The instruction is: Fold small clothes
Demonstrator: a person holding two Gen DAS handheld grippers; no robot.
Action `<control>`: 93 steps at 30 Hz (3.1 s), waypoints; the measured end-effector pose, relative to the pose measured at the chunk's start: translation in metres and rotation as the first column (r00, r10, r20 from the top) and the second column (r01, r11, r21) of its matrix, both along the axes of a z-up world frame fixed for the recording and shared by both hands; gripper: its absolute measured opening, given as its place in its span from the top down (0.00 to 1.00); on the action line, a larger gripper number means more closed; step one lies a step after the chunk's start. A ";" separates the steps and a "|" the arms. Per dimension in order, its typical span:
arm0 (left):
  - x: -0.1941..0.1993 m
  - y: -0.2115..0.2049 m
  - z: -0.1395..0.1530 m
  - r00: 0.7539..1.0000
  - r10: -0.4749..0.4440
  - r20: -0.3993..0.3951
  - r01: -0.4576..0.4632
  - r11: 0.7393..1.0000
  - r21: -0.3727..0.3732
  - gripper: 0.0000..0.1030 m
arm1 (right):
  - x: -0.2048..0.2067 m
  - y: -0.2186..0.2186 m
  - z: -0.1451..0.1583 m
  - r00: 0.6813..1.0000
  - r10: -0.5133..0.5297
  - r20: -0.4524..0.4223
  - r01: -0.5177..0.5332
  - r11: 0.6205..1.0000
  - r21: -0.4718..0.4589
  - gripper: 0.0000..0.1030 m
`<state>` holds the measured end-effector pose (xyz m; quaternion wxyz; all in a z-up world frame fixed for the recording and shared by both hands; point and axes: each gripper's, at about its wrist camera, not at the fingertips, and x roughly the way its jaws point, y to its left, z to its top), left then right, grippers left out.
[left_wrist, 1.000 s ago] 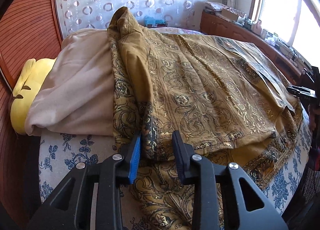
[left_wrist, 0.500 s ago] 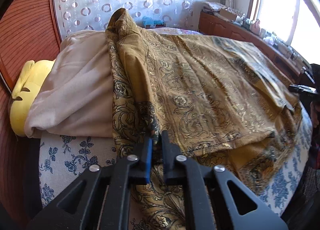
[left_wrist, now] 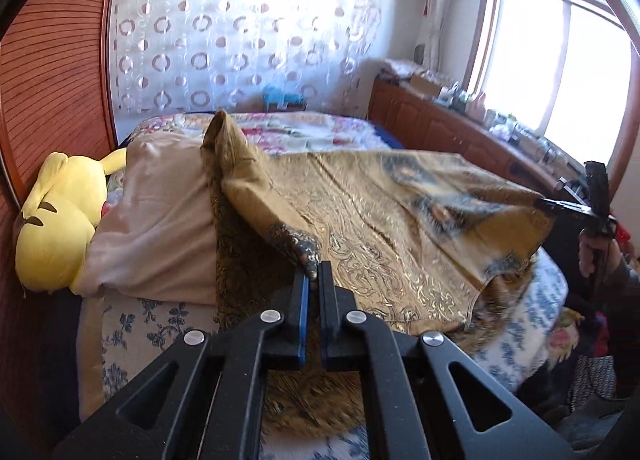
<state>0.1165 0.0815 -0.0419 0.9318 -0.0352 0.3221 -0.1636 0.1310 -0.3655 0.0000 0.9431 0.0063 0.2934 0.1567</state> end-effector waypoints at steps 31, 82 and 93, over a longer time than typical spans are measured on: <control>0.002 0.013 -0.070 0.972 0.137 -0.189 -0.124 0.989 0.079 0.21 | -0.056 0.031 -0.040 0.999 -0.045 0.027 0.048 0.995 -0.088 0.49; 0.017 -0.018 -0.038 0.992 0.019 -0.125 -0.017 1.000 0.011 0.93 | -0.023 0.124 -0.098 0.995 0.090 -0.046 -0.095 0.986 -0.136 0.38; 0.052 -0.138 0.039 0.970 -0.243 -0.007 0.243 0.970 0.009 0.93 | -0.037 0.077 -0.071 0.999 0.037 0.018 -0.036 0.998 -0.042 0.38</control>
